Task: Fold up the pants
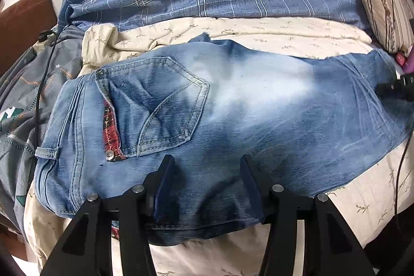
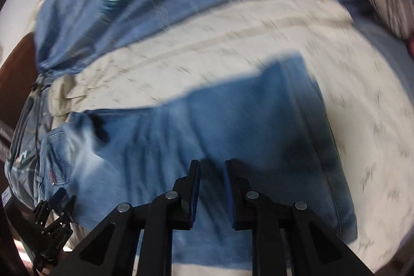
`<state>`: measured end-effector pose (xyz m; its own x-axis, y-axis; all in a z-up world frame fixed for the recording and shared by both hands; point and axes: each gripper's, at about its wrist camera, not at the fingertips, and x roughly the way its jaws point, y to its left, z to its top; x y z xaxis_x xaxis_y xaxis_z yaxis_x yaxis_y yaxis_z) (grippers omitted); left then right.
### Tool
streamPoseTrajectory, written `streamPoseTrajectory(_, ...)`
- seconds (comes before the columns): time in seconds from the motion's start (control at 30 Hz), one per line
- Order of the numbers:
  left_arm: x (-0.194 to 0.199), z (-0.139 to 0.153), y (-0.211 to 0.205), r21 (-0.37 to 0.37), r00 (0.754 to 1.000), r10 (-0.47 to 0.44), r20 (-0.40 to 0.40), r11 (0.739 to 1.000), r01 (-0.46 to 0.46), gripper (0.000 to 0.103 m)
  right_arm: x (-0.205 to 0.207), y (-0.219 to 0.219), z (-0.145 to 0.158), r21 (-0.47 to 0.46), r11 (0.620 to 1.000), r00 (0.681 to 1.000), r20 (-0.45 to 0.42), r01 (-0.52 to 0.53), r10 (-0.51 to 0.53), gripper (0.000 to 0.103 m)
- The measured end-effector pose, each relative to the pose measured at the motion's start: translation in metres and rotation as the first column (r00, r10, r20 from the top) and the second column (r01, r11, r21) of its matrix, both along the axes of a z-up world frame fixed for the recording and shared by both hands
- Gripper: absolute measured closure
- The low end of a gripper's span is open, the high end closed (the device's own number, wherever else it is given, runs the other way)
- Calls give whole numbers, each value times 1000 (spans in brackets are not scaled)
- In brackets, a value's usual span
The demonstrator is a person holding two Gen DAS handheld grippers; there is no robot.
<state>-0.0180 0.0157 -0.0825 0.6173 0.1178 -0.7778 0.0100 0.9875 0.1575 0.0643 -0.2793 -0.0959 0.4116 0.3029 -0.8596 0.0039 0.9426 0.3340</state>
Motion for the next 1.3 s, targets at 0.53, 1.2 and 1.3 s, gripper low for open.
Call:
streamPoseTrajectory(0.53,-16,26,-22,-31,983,-81,163,996,88,45,-78,-127,22,351,874,913,104,337,-394,35)
streamPoseTrajectory(1.2,0,-7,-68,-110,979,-203,-12,973,200,42,-68,-84,-6,-1,956,953,70,294,-294,79)
streamPoseTrajectory(1.3,-1,-7,-70,-100,976,-218,-12,971,216,42,-69,-79,-4,-73,952,953,89,296,-289,81)
